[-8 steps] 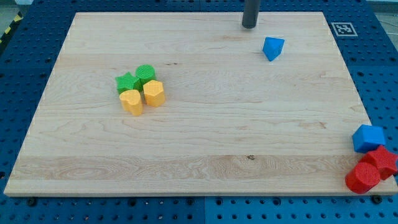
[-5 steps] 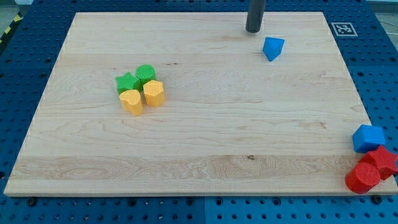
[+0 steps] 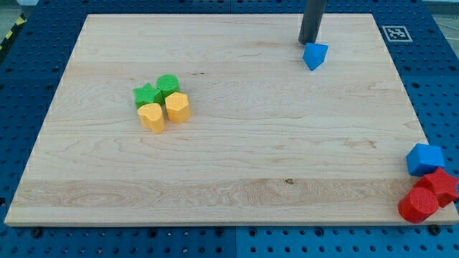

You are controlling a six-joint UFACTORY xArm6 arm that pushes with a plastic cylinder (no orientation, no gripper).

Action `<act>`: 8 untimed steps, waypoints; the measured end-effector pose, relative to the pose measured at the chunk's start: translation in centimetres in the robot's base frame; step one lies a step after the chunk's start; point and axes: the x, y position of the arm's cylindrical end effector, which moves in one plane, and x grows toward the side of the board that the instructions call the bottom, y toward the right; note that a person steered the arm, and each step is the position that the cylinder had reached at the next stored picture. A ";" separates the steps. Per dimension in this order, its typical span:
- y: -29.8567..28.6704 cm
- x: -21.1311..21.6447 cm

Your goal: Slightly move the blue triangle to the bottom

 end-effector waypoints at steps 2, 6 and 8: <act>0.2 1.6; 3.4 4.0; 3.1 5.4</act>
